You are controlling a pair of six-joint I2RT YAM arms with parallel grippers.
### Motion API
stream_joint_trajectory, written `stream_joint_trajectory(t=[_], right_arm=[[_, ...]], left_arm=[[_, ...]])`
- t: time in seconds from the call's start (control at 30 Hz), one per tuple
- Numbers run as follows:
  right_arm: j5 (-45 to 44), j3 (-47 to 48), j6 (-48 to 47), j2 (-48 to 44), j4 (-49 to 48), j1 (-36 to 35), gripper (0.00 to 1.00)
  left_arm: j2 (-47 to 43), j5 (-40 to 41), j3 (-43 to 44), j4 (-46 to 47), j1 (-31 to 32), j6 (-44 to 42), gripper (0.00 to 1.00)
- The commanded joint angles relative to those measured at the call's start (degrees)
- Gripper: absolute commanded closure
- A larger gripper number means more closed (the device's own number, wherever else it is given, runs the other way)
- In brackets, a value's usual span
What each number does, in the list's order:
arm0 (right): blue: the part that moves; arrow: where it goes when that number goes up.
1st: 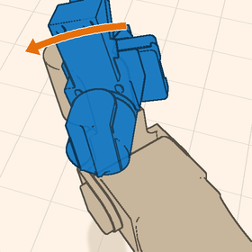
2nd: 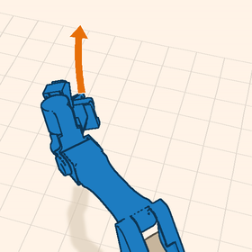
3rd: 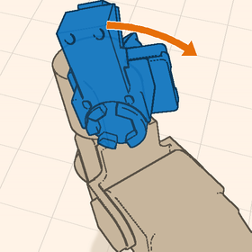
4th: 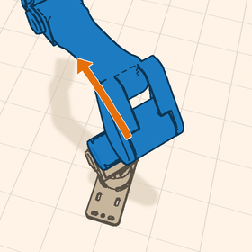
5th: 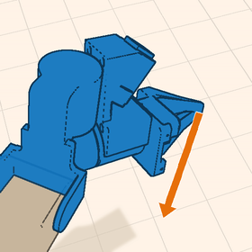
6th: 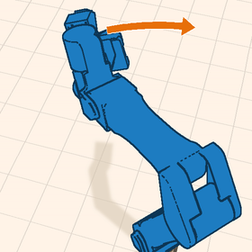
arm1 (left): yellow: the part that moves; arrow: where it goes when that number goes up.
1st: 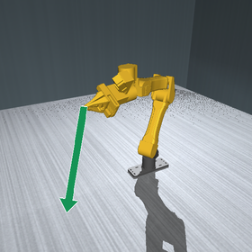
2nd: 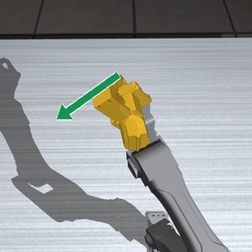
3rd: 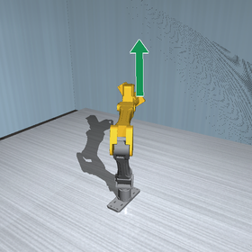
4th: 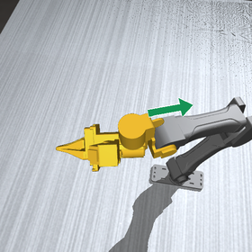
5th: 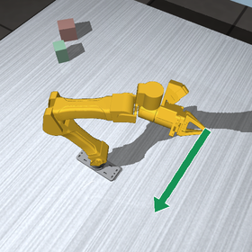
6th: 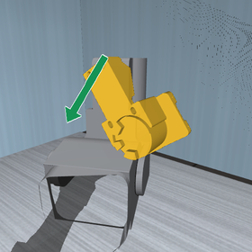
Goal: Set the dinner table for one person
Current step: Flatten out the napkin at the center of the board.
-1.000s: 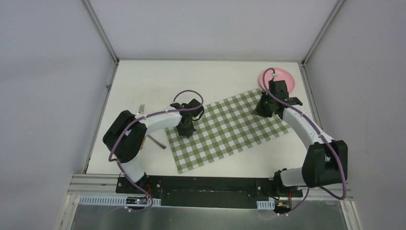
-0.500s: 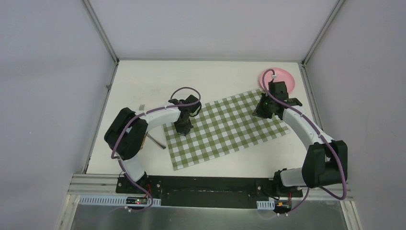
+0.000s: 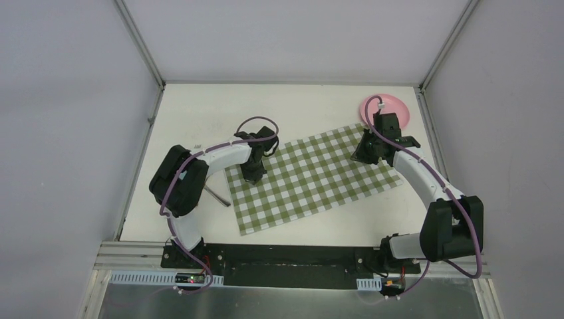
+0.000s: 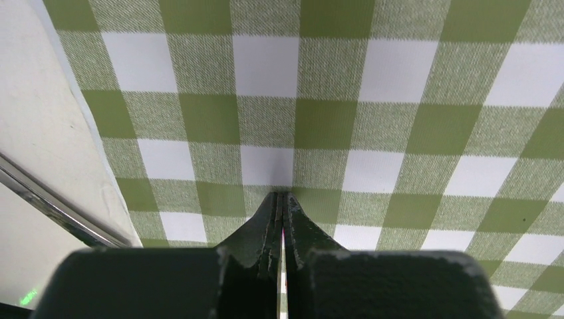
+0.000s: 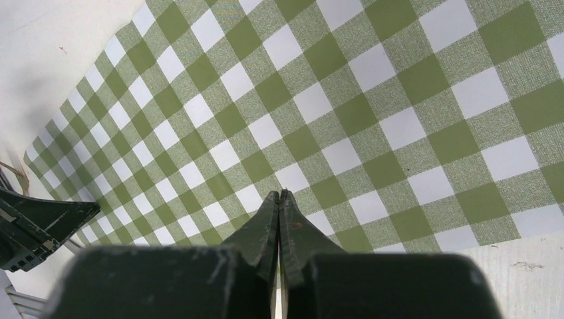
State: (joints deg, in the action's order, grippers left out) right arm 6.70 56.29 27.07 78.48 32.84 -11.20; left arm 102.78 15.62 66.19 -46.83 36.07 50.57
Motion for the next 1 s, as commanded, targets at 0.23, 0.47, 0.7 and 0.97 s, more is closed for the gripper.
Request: stream_joint_trajectory(t=[0.23,0.47,0.7,0.97], right_arm=[[-2.44,-1.4,0.51,5.35,-6.85,-0.6,1.0],[-7.21,-3.12,2.71,11.94,-10.12,-0.55,1.0],[-11.6,-9.68,7.05,9.43,-11.14,-0.44,1.0],[-14.82,-16.48,11.88,3.39,-13.07,-0.18,1.0]], left_arm=[[2.47,5.78,2.91,-0.18,-3.87,-3.64,1.0],[2.43,4.96,4.38,-0.56,-4.28,-4.27,1.0],[1.4,4.52,4.37,-0.63,-4.35,-4.4,1.0],[0.24,3.81,4.97,-0.69,-4.35,-4.53,1.0]])
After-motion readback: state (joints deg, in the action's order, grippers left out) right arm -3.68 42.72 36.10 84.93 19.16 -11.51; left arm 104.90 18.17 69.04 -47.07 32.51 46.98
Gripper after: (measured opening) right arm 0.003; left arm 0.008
